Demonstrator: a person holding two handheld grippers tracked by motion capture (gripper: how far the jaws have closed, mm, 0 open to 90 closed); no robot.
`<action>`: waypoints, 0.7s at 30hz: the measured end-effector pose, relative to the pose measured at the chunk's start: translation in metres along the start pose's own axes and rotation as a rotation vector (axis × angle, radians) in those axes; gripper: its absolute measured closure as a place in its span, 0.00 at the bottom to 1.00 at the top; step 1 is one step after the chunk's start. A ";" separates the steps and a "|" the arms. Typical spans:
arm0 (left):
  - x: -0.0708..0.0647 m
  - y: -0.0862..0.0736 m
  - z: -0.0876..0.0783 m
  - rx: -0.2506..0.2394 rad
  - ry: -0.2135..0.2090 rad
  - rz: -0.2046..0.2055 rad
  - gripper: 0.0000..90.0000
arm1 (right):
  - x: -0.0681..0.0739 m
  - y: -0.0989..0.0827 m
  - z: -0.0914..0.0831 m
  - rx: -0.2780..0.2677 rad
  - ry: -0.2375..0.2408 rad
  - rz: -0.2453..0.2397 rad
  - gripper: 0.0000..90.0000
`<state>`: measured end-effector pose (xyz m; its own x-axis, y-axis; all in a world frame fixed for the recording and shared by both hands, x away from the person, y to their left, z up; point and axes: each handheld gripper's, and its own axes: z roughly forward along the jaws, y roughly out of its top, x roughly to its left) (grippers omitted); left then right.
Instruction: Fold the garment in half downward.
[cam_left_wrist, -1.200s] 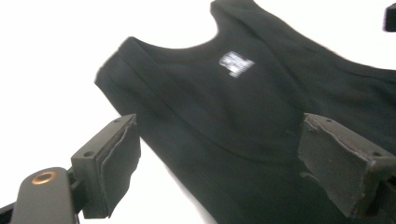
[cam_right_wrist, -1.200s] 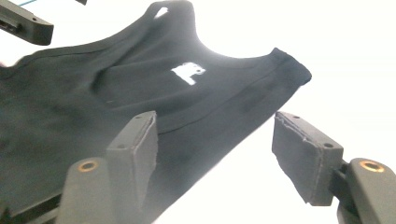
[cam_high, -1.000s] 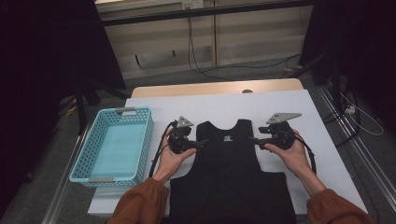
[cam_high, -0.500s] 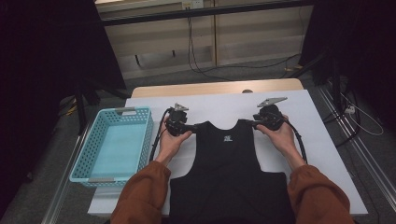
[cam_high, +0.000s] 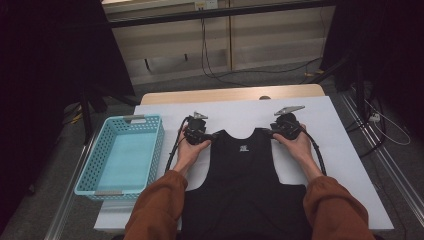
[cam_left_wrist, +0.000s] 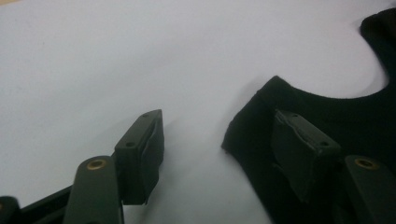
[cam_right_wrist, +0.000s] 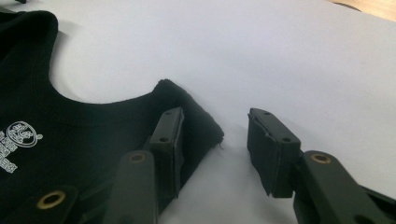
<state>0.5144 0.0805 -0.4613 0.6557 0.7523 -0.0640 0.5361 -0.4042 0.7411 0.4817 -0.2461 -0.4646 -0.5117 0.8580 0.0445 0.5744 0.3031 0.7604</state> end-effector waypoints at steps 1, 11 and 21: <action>-0.001 0.000 0.001 -0.001 0.000 -0.001 0.39 | -0.001 0.001 0.000 0.004 0.002 0.003 0.62; -0.007 0.005 0.007 -0.008 -0.026 0.034 0.63 | -0.001 0.010 0.009 0.040 0.030 0.002 0.63; -0.015 0.007 0.012 -0.024 -0.084 0.070 0.80 | 0.002 0.014 0.011 0.057 0.064 0.005 0.77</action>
<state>0.5147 0.0600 -0.4635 0.7338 0.6761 -0.0661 0.4751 -0.4413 0.7613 0.4956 -0.2351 -0.4609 -0.5472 0.8320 0.0906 0.6113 0.3234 0.7223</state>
